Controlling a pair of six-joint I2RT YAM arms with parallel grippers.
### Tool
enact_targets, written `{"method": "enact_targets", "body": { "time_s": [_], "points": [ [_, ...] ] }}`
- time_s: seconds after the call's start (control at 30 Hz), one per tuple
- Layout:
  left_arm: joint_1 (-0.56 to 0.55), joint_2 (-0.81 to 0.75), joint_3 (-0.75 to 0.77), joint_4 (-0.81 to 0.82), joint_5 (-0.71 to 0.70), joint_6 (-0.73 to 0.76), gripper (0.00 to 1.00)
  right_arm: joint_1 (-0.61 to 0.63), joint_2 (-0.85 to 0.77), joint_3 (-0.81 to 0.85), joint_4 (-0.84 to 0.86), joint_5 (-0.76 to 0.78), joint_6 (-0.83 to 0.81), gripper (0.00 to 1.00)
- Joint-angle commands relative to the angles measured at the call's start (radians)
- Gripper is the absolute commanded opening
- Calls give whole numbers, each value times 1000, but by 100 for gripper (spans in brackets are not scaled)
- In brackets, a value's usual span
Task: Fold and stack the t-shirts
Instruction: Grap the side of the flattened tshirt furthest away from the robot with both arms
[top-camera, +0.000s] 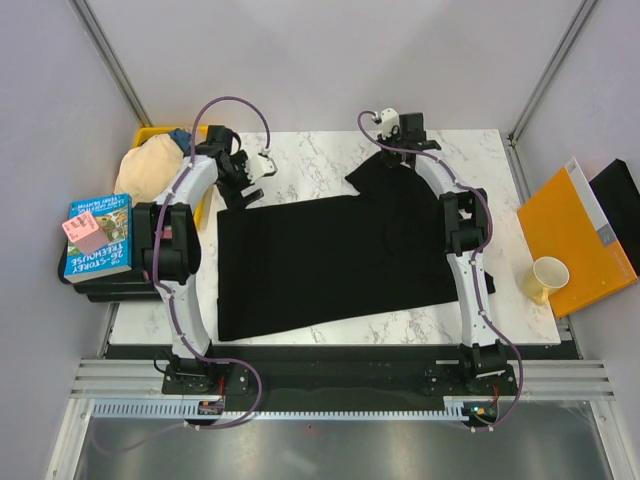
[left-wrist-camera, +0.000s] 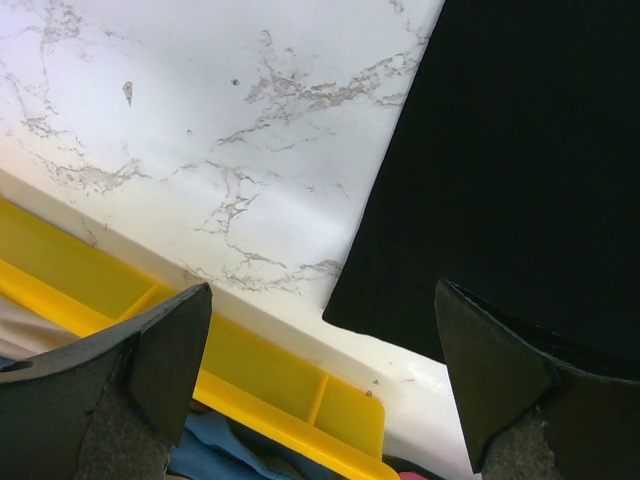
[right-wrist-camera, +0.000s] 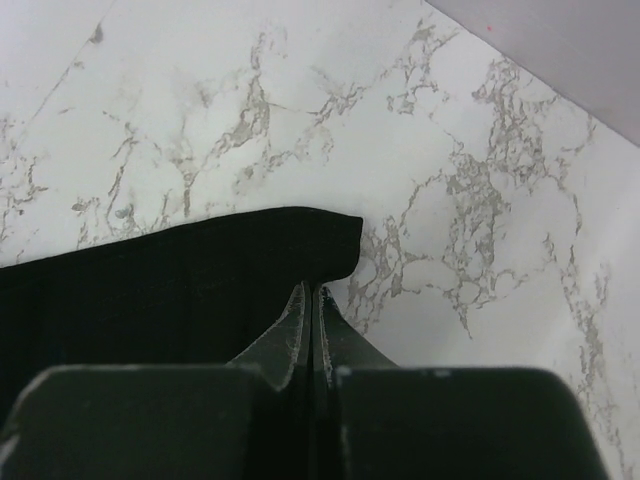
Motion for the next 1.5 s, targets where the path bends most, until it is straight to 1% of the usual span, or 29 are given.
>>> {"method": "enact_targets", "body": {
  "time_s": [0.0, 0.1, 0.23, 0.37, 0.5, 0.67, 0.73, 0.83, 0.9, 1.03, 1.17, 1.27, 1.3, 1.37, 1.4, 1.43, 1.47],
  "points": [
    [-1, 40, 14, -22, 34, 87, 100, 32, -109, 6, -8, 46, -146, 0],
    [4, 81, 25, -39, 4, 110, 100, 45, -132, -17, -5, 56, -177, 0],
    [30, 141, 85, -41, -34, 99, 100, 49, -156, -36, -5, 59, -190, 0],
    [54, 181, 138, -53, -27, 116, 100, 54, -175, -66, -5, 66, -203, 0],
    [68, 189, 168, -76, -21, 141, 100, 54, -184, -77, -5, 73, -214, 0],
    [73, 195, 211, -162, 27, 168, 99, 54, -189, -79, -3, 86, -228, 0],
    [100, 210, 229, -199, 51, 181, 99, 56, -187, -74, -5, 87, -230, 0],
    [106, 235, 249, -254, 71, 196, 98, 57, -188, -72, -5, 96, -242, 0],
    [113, 244, 260, -283, 70, 202, 98, 59, -193, -74, -5, 101, -248, 0],
    [120, 273, 272, -289, 44, 204, 98, 59, -211, -97, -5, 110, -263, 0],
    [125, 299, 278, -294, 41, 213, 94, 59, -222, -108, -5, 115, -266, 0],
    [125, 314, 283, -295, 45, 219, 80, 60, -225, -102, -5, 119, -265, 0],
    [125, 324, 287, -295, 47, 219, 67, 59, -227, -102, -5, 119, -265, 0],
    [125, 328, 289, -306, 50, 219, 54, 60, -228, -102, -3, 124, -265, 0],
    [125, 330, 289, -308, 53, 219, 37, 62, -233, -103, -5, 125, -266, 0],
    [126, 330, 287, -311, 54, 216, 4, 62, -236, -108, -5, 128, -268, 0],
    [125, 330, 287, -312, 54, 210, 2, 62, -239, -111, -5, 130, -269, 0]
  ]
}}
